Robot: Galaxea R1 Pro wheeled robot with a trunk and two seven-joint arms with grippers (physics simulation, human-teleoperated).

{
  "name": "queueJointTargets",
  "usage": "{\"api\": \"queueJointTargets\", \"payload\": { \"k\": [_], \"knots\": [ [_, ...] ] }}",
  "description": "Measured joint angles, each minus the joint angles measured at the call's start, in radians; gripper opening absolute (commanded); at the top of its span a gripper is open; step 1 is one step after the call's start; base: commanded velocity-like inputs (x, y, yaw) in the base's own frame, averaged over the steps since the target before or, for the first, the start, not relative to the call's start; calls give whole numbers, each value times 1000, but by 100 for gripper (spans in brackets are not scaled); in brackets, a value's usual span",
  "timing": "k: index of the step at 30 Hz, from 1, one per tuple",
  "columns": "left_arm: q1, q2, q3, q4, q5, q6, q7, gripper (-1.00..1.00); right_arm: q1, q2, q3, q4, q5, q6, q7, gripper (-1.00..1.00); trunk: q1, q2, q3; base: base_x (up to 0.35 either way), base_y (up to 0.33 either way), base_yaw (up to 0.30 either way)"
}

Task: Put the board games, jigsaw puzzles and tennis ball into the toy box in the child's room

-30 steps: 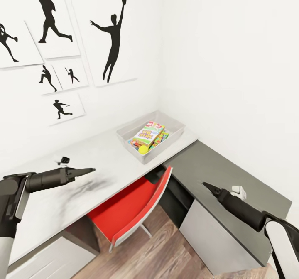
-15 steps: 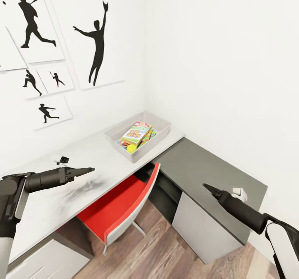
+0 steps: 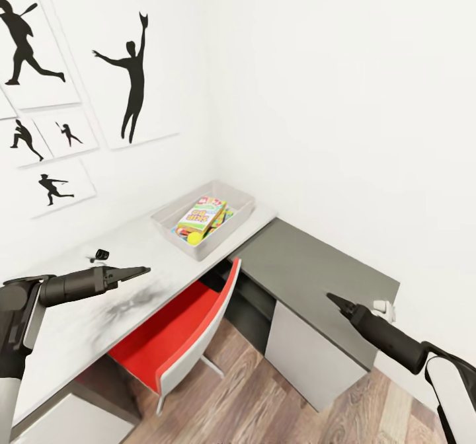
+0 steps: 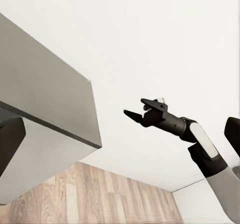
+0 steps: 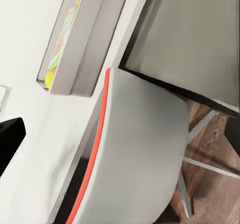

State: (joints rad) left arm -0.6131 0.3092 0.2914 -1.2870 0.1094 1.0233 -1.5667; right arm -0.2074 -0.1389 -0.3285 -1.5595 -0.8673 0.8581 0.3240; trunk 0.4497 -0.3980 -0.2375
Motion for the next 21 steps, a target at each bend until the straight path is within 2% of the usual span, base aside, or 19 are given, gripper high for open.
{"api": "queueJointTargets", "payload": {
  "k": [5,12,21],
  "knots": [
    [0,0,0,0,0,0,0,100,0,0,-13,5,3,0,20,100,0,0,7,-193,151,-184],
    [0,0,-1,-1,0,-1,0,100,0,0,-16,7,4,0,25,100,0,0,17,-103,26,-187],
    [0,0,0,-3,0,-2,0,100,-1,-1,-17,27,6,-1,25,100,0,0,30,-241,88,-189]
  ]
}}
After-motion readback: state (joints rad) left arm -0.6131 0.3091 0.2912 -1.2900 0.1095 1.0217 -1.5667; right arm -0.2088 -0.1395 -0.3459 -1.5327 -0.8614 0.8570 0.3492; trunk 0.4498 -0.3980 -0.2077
